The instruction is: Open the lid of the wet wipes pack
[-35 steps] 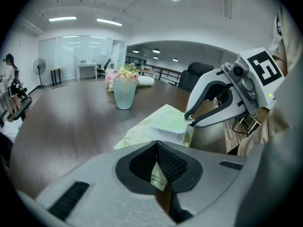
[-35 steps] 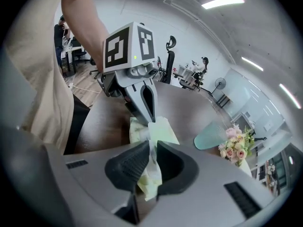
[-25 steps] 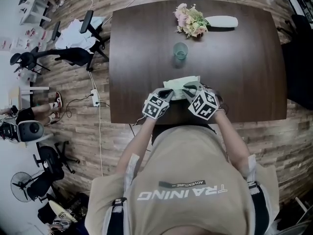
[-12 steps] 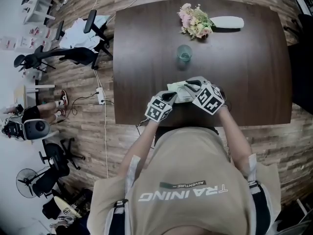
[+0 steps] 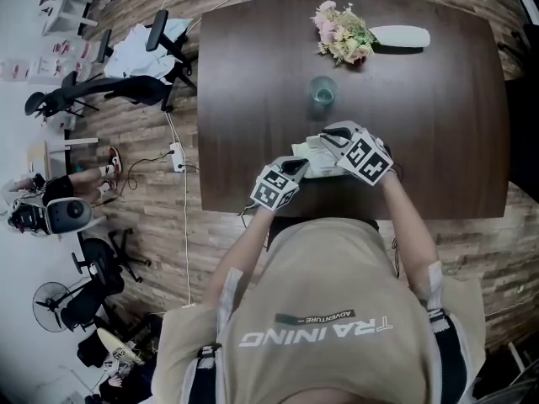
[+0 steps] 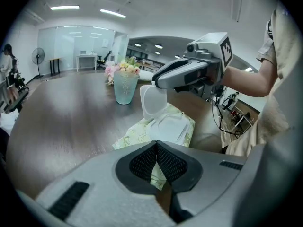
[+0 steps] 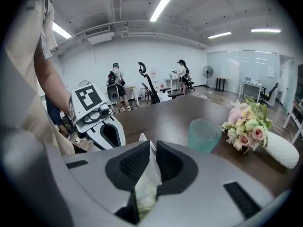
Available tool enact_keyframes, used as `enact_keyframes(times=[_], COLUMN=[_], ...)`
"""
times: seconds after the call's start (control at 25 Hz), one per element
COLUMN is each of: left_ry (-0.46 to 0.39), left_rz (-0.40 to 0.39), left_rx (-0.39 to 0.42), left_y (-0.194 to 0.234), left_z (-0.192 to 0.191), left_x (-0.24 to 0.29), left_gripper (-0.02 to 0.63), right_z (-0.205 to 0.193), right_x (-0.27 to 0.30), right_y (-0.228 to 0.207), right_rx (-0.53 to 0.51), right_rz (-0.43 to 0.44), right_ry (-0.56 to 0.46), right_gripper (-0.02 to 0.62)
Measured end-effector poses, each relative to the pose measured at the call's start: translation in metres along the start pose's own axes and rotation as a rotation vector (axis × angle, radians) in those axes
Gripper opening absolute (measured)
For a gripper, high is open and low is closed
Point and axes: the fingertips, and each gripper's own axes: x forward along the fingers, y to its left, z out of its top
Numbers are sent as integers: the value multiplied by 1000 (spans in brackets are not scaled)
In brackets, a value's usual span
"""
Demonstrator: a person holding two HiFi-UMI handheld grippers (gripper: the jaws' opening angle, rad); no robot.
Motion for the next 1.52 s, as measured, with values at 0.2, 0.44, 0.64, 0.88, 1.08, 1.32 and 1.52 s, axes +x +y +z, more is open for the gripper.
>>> enact_keyframes(times=[0.2,0.44,0.64,0.88,1.08,1.32,1.52], left_ry=[4,18,19,34,24,15,16], left_rz=[-2,-6,3,4,15,18,4], left_rx=[-18,-29,-49,-56,-73,-76,-57], left_y=[1,0,1,2,1,3,3], left_z=[0,-2,-2,-1,-1,-3,-3], left_x=[2,0,2,1,2,1,1], left_gripper=[9,9,9,9,9,9,9], right_z=[-1,-5,-11,-15,-30,-43,-45], right_x=[10,21,30,37,47,55,56], right_y=[-12,-18,-26,-31,-35,-36,-35], right_rx=[-3,7,11,11,34,128,103], right_rz=[6,37,62,113,164,187,146], right_ry=[5,33,39,27,54,53,63], right_gripper=[47,48,48,48,48,48,48])
